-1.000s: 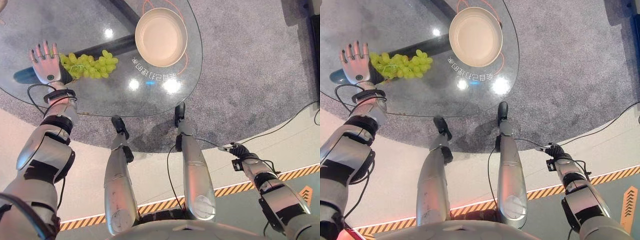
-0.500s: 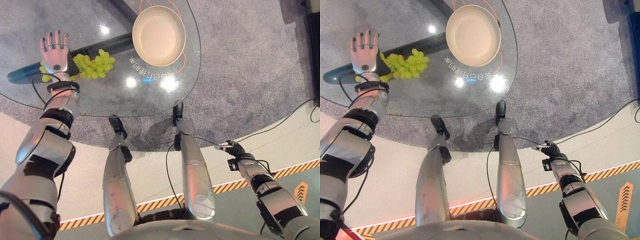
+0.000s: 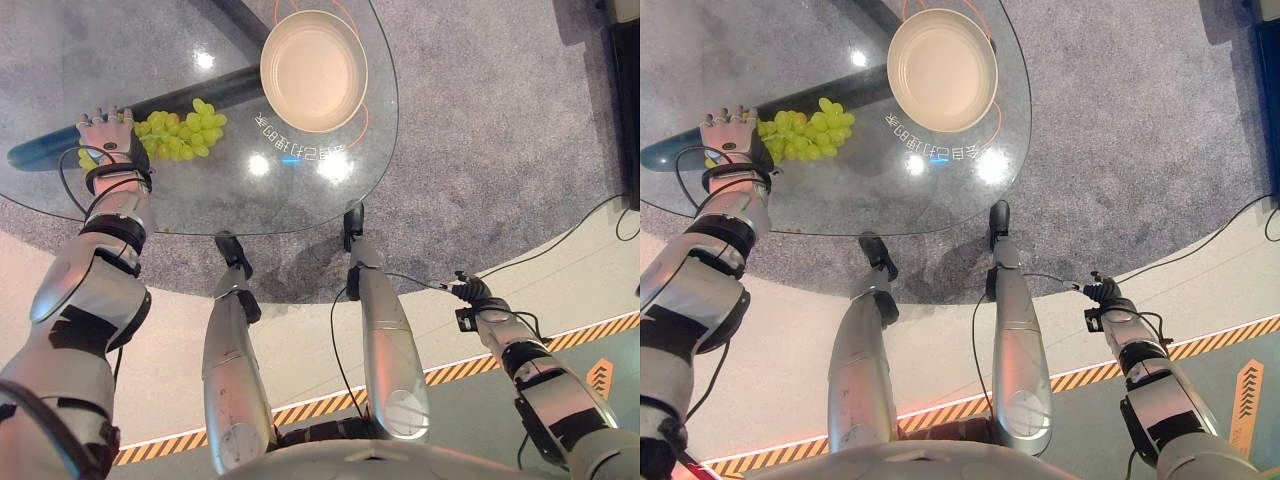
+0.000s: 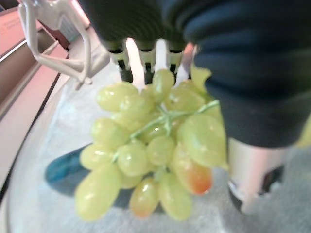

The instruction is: Pick up fruits into the plate

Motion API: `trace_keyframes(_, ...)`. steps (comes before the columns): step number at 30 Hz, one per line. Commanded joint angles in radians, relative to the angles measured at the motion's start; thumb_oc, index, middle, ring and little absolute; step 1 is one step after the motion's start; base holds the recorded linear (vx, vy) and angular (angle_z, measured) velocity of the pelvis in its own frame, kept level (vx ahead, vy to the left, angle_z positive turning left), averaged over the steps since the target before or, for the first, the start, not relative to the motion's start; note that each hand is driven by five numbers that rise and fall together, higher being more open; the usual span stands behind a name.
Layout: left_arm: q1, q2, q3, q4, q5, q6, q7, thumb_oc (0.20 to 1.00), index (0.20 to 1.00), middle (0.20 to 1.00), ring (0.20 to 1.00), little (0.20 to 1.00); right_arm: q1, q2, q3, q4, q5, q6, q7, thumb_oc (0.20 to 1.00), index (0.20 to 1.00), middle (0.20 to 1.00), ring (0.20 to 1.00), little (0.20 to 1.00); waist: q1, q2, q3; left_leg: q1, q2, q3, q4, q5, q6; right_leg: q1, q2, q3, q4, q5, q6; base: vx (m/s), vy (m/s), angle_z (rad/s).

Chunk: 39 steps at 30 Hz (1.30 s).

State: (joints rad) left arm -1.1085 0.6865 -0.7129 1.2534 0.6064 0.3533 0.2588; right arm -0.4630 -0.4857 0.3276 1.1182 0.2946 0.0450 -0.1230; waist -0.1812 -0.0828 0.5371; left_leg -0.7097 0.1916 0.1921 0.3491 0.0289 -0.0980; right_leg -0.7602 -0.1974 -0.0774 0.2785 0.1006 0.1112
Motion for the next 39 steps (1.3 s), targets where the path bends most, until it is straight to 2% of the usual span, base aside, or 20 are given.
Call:
trace_keyframes(1, 0.083, 0.022, -0.007, 0.121, 0.045, 0.082, -0.096, 1.000, 1.000, 1.000, 1.000, 1.000, 0.045, -0.066, -0.002, -0.013, 0.020, 0.022, -0.008, 1.000, 1.000, 1.000, 1.000, 1.000, -0.001, -0.016, -0.017, -0.055, -0.079, 0.021, 0.097, -0.119, 0.009, -0.014, 0.079, -0.062, 0.046, -0.061, -0.012, 0.00, 0.000, 0.00)
trace_keyframes(2, 0.090, 0.023, 0.007, 0.133, 0.064, 0.115, -0.083, 1.000, 1.000, 1.000, 1.000, 1.000, 0.041, -0.075, -0.004, -0.015, 0.022, 0.020, 0.006, 1.000, 1.000, 1.000, 1.000, 1.000, -0.001, -0.020, -0.017, -0.062, -0.077, 0.017, 0.101, -0.118, 0.009, -0.018, 0.082, -0.062, 0.047, -0.063, -0.015, 0.00, 0.000, 0.00)
trace_keyframes(10, 0.103, 0.034, 0.036, 0.151, 0.049, 0.154, -0.023, 1.000, 1.000, 1.000, 1.000, 1.000, 0.057, -0.080, 0.003, -0.032, 0.040, -0.013, -0.002, 1.000, 1.000, 1.000, 1.000, 1.000, -0.001, -0.036, -0.017, -0.098, -0.070, 0.003, 0.107, -0.107, 0.003, -0.046, 0.094, -0.059, 0.047, -0.059, -0.022, 0.00, 0.000, 0.00)
trace_keyframes(11, 0.105, 0.035, 0.037, 0.152, 0.043, 0.154, -0.014, 0.564, 0.564, 0.564, 0.564, 0.564, 0.058, -0.080, 0.003, -0.034, 0.041, -0.014, -0.004, 1.000, 1.000, 1.000, 1.000, 1.000, -0.001, -0.038, -0.017, -0.100, -0.070, 0.003, 0.105, -0.105, 0.003, -0.047, 0.096, -0.059, 0.046, -0.059, -0.023, 0.00, 0.000, 0.00)
trace_keyframes(12, 0.109, 0.034, 0.044, 0.152, 0.042, 0.134, 0.008, 0.200, 0.200, 0.200, 0.200, 0.200, 0.058, -0.079, 0.005, -0.041, 0.048, -0.017, -0.013, 1.000, 1.000, 1.000, 1.000, 1.000, 0.000, -0.042, -0.017, -0.104, -0.068, 0.002, 0.104, -0.103, 0.003, -0.050, 0.098, -0.060, 0.047, -0.058, -0.023, 0.00, 0.000, 0.00)
trace_keyframes(18, 0.111, 0.035, 0.041, 0.150, 0.052, 0.089, 0.051, 0.200, 0.200, 0.200, 0.200, 0.200, 0.062, -0.077, 0.008, -0.062, 0.057, -0.042, -0.027, 1.000, 1.000, 1.000, 1.000, 1.000, 0.002, -0.057, -0.017, -0.103, -0.063, -0.001, 0.093, -0.099, 0.001, -0.045, 0.103, -0.066, 0.045, -0.058, -0.020, -0.01, -0.014, -0.03)
trace_keyframes(19, 0.105, 0.038, 0.042, 0.150, 0.049, 0.082, 0.066, 0.200, 0.200, 0.200, 0.200, 0.200, 0.051, -0.078, 0.005, -0.064, 0.059, -0.049, -0.030, 1.000, 1.000, 1.000, 1.000, 1.000, -0.002, -0.062, -0.017, -0.120, -0.068, 0.008, 0.077, -0.060, 0.010, -0.063, 0.098, -0.068, 0.030, -0.025, -0.028, 0.00, -0.015, -0.06)
trace_keyframes(20, 0.114, 0.036, 0.041, 0.151, 0.048, 0.081, 0.068, 0.200, 0.200, 0.200, 0.200, 0.200, 0.058, -0.077, 0.008, -0.063, 0.059, -0.051, -0.030, 1.000, 1.000, 1.000, 1.000, 1.000, 0.002, -0.059, -0.017, -0.099, -0.064, -0.002, 0.088, -0.095, 0.000, -0.042, 0.103, -0.066, 0.041, -0.055, -0.019, 0.01, -0.013, -0.05)
trace_keyframes(26, 0.109, 0.047, 0.039, 0.149, 0.035, 0.028, 0.107, 0.200, 0.200, 0.200, 0.200, 0.200, 0.051, -0.081, 0.009, -0.081, 0.070, -0.072, -0.038, 1.000, 1.000, 1.000, 1.000, 1.000, 0.003, -0.065, -0.017, -0.090, -0.061, -0.001, 0.083, -0.094, -0.002, -0.032, 0.103, -0.069, 0.038, -0.053, -0.018, 0.00, -0.003, -0.01)
trace_keyframes(27, 0.101, 0.050, 0.039, 0.149, 0.034, 0.027, 0.108, 0.200, 0.200, 0.200, 0.200, 0.200, 0.044, -0.082, 0.006, -0.082, 0.070, -0.073, -0.039, 1.000, 1.000, 1.000, 1.000, 1.000, -0.001, -0.069, -0.017, -0.110, -0.066, 0.010, 0.072, -0.058, 0.007, -0.052, 0.098, -0.071, 0.027, -0.023, -0.026, -0.06, -0.004, -0.02)
trace_keyframes(28, 0.101, 0.054, 0.039, 0.145, 0.021, 0.006, 0.123, 0.200, 0.200, 0.200, 0.200, 0.200, 0.045, -0.081, 0.005, -0.096, 0.069, -0.073, -0.052, 1.000, 1.000, 1.000, 1.000, 1.000, -0.002, -0.066, -0.017, -0.106, -0.066, 0.011, 0.069, -0.056, 0.007, -0.049, 0.098, -0.070, 0.028, -0.024, -0.026, 0.00, 0.000, 0.00)
trace_keyframes(29, 0.111, 0.056, 0.038, 0.139, 0.001, -0.013, 0.146, 0.200, 0.200, 0.200, 0.200, 0.200, 0.055, -0.080, 0.009, -0.107, 0.070, -0.076, -0.061, 1.000, 1.000, 1.000, 1.000, 1.000, 0.002, -0.059, -0.017, -0.079, -0.065, 0.004, 0.073, -0.089, -0.001, -0.025, 0.104, -0.065, 0.037, -0.055, -0.018, 0.00, 0.000, 0.00)
trace_keyframes(30, 0.103, 0.059, 0.039, 0.138, -0.002, -0.016, 0.152, 0.200, 0.200, 0.200, 0.200, 0.200, 0.048, -0.081, 0.006, -0.109, 0.069, -0.078, -0.062, 1.000, 1.000, 1.000, 1.000, 1.000, -0.002, -0.062, -0.017, -0.099, -0.069, 0.014, 0.061, -0.053, 0.008, -0.045, 0.099, -0.066, 0.026, -0.024, -0.026, 0.00, 0.000, 0.00)
trace_keyframes(33, 0.100, 0.065, 0.040, 0.121, -0.040, -0.055, 0.213, 0.200, 0.200, 0.200, 0.200, 0.200, 0.045, -0.086, 0.007, -0.130, 0.062, -0.102, -0.077, 1.000, 1.000, 1.000, 1.000, 1.000, -0.002, -0.054, -0.017, -0.083, -0.076, 0.019, 0.047, -0.049, 0.009, -0.034, 0.099, -0.063, 0.021, -0.028, -0.027, -0.03, 0.016, 0.00)
trace_keyframes(37, 0.132, 0.097, 0.070, 0.026, -0.065, -0.100, 0.308, 0.200, 0.200, 0.200, 0.200, 0.200, 0.078, -0.095, 0.010, -0.252, 0.019, -0.121, -0.132, 1.000, 1.000, 1.000, 1.000, 1.000, 0.006, -0.034, -0.017, -0.028, -0.092, 0.022, 0.019, -0.049, 0.012, 0.012, 0.095, -0.062, 0.016, -0.042, -0.025, -0.01, 0.029, 0.01)
trace_keyframes(39, 0.148, 0.119, 0.089, -0.025, -0.059, -0.122, 0.308, 0.200, 0.200, 0.200, 0.200, 0.200, 0.100, -0.101, 0.008, -0.308, 0.009, -0.135, -0.139, 1.000, 1.000, 1.000, 1.000, 1.000, 0.013, -0.023, -0.017, 0.013, -0.097, 0.024, 0.000, -0.046, 0.012, 0.048, 0.089, -0.067, 0.010, -0.048, -0.021, -0.02, 0.025, 0.06)
